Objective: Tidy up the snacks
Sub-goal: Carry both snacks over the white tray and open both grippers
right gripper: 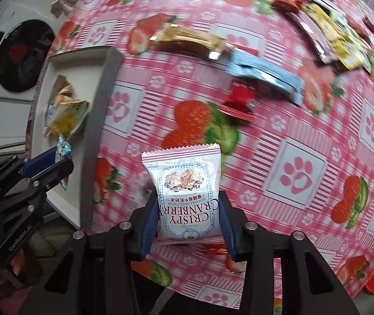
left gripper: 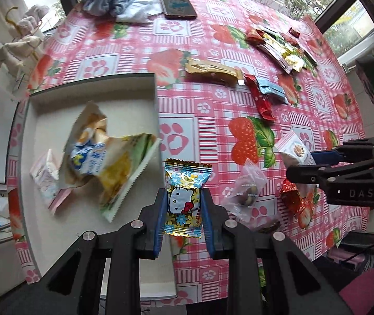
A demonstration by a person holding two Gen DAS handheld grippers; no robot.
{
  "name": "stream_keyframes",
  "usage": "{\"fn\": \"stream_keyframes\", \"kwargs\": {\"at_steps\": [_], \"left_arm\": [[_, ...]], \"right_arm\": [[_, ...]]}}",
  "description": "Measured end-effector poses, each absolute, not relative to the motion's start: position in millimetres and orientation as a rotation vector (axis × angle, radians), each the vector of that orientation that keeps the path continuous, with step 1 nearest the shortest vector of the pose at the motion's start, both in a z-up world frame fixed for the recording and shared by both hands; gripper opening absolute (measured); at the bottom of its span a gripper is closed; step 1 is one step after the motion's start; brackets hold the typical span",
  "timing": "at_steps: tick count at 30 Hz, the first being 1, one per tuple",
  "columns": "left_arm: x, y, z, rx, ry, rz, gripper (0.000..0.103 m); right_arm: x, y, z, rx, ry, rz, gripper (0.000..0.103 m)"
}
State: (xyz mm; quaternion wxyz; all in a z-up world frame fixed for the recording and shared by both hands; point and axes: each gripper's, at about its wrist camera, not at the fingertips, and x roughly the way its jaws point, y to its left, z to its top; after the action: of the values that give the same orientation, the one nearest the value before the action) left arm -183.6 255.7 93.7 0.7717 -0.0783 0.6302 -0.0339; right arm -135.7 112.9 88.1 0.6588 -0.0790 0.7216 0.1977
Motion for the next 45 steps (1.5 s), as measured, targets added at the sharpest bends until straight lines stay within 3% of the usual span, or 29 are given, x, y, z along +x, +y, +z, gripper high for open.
{"fn": "stream_keyframes", "kwargs": {"at_steps": [25, 38, 39, 40, 41, 43, 44, 45], "left_arm": [[-241, 357, 82, -0.321, 1.374, 0.162, 0.027], [-258, 375, 61, -0.335, 1.44, 0.227, 0.028], [-258, 375, 59, -0.331, 1.448, 0.237, 0.03], [-258, 375, 57, -0.323, 1.46, 0.252, 0.042], [-259, 376, 57, -0.318, 1.465, 0.26, 0.063], [-260, 377, 57, -0.298, 1.456, 0.302, 0.079], [-260, 379, 58, -0.3, 1.447, 0.306, 0.08], [-260, 380, 59, -0.311, 1.446, 0.301, 0.08]], "right_arm": [[-178, 279, 78, -0.405, 1.638, 0.767, 0.044], [-209, 318, 55, -0.475, 1.699, 0.857, 0.045], [-209, 319, 52, -0.478, 1.705, 0.854, 0.045], [-209, 319, 50, -0.48, 1.714, 0.845, 0.048], [-208, 317, 49, -0.478, 1.72, 0.835, 0.06], [-201, 308, 49, -0.458, 1.722, 0.797, 0.083], [-197, 304, 50, -0.446, 1.722, 0.778, 0.092], [-191, 298, 51, -0.425, 1.724, 0.76, 0.094]]}}
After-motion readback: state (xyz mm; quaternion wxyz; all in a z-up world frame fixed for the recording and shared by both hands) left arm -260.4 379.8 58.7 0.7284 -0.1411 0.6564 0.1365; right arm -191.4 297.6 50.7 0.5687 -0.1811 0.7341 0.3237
